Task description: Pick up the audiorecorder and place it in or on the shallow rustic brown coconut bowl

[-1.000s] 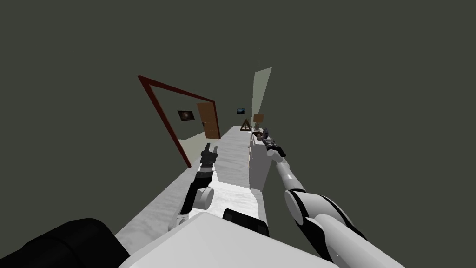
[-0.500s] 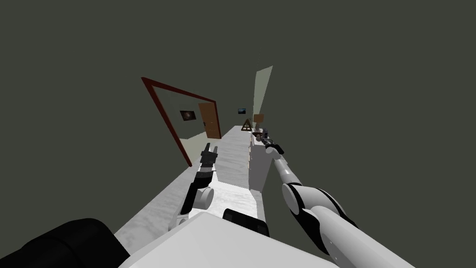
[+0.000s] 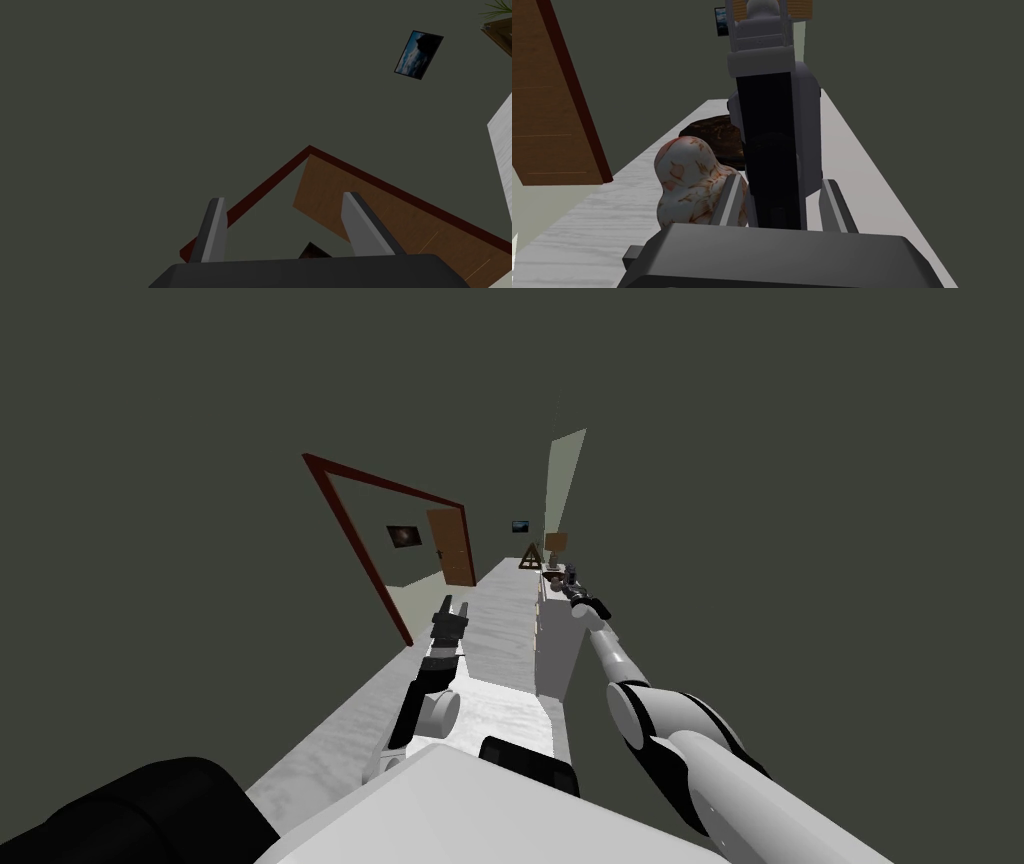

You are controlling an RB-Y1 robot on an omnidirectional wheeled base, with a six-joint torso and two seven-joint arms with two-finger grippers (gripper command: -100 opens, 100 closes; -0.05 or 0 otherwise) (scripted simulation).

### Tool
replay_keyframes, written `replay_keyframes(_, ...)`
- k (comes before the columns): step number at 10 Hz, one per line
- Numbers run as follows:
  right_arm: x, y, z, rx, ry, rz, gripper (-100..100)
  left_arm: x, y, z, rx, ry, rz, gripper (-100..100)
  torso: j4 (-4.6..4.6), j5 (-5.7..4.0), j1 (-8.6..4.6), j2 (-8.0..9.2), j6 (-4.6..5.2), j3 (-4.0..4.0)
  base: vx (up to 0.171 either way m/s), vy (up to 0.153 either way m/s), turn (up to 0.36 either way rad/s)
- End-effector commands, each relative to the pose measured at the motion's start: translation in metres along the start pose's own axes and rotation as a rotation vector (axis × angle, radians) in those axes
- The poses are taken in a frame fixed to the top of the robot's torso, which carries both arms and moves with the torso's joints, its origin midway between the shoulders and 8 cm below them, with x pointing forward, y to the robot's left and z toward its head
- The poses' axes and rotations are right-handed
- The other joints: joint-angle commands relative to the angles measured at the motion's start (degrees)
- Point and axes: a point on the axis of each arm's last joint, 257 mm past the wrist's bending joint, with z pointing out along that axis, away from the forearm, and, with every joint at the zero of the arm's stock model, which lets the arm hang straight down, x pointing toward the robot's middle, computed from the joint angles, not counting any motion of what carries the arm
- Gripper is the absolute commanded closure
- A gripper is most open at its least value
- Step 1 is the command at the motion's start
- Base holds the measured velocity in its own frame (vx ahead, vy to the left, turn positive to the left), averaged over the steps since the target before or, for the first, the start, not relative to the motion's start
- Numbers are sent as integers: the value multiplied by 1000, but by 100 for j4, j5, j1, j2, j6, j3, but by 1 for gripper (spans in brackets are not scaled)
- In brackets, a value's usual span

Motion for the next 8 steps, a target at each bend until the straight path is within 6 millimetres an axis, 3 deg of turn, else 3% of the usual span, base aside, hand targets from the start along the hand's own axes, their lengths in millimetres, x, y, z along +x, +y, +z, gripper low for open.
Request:
replay_keyframes(1,0,0,0,0,0,0,100,0,0,0,0,0,0,0,0,0,0,0,0,0,0,0,0)
replay_keyframes(2,0,0,0,0,0,1,100,0,0,0,0,0,0,0,0,1,1,0,0,0,0,0,0)
replay_keyframes(3,0,0,0,0,0,1,0,0,0,0,0,0,0,0,0,1,2,0,-1,0,0,0,0)
replay_keyframes(4,0,0,0,0,0,1,100,0,0,0,0,0,0,0,-1,2,2,0,-1,0,0,0,0)
replay_keyframes(5,0,0,0,0,0,1,0,0,0,0,0,0,0,0,-1,2,3,0,-1,0,0,0,0)
replay_keyframes(6,20,5,7,2,19,0,100,0,0,0,0,0,0,0,-1,2,3,0,-1,0,-62,33,-18)
replay_keyframes(8,54,11,18,6,50,1,100,0,0,0,0,0,0,0,17,7,23,50,2,32,-137,72,-44)
